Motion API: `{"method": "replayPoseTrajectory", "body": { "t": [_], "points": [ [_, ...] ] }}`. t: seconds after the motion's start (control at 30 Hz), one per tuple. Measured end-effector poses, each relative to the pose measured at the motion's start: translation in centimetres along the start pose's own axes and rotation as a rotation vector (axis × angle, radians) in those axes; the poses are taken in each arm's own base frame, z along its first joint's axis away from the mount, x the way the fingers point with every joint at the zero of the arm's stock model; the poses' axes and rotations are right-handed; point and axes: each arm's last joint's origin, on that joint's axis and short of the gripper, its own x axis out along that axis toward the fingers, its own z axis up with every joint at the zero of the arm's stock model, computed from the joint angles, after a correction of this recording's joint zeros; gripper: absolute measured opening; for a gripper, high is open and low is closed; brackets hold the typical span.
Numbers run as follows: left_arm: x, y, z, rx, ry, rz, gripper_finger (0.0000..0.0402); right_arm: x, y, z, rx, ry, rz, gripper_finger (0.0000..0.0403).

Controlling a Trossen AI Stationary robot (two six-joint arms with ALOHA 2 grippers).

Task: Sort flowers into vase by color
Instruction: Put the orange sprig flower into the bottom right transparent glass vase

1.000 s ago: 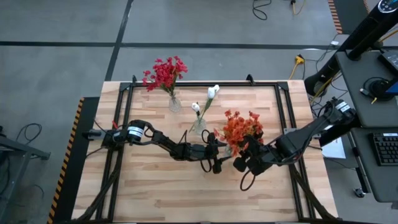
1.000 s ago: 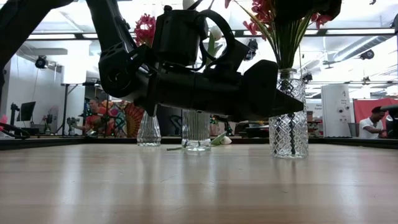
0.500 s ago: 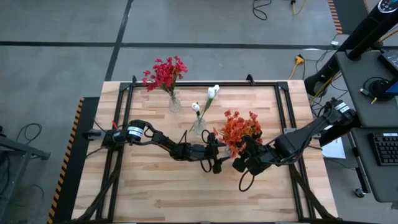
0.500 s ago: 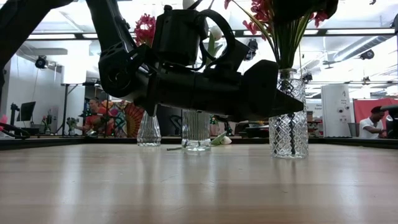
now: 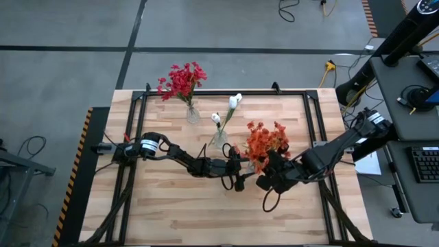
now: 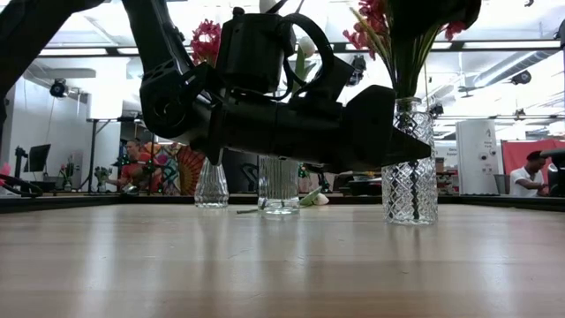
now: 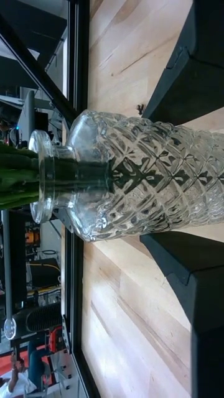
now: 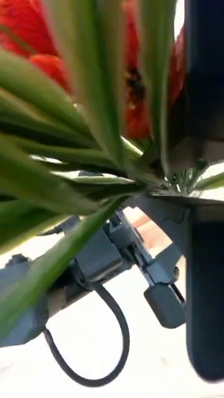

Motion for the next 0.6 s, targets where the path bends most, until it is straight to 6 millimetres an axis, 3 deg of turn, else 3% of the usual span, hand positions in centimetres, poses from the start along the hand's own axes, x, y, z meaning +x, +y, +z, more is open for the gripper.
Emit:
{"method": "replayPoseTrajectory", "body": {
  "t": [0.3,0.6],
  "points": [
    [0.0,0.0,0.0,0.002,0.002,0.0,0.0246,-1.1,0.6,0.4,-0.074,-0.013,0.032,0.0131],
    [0.0,0.0,0.0,0.002,0.003,0.0,0.0246,-2.0,1.1,0.1,-0.232,-0.044,0.023,0.0157]
  ]
}}
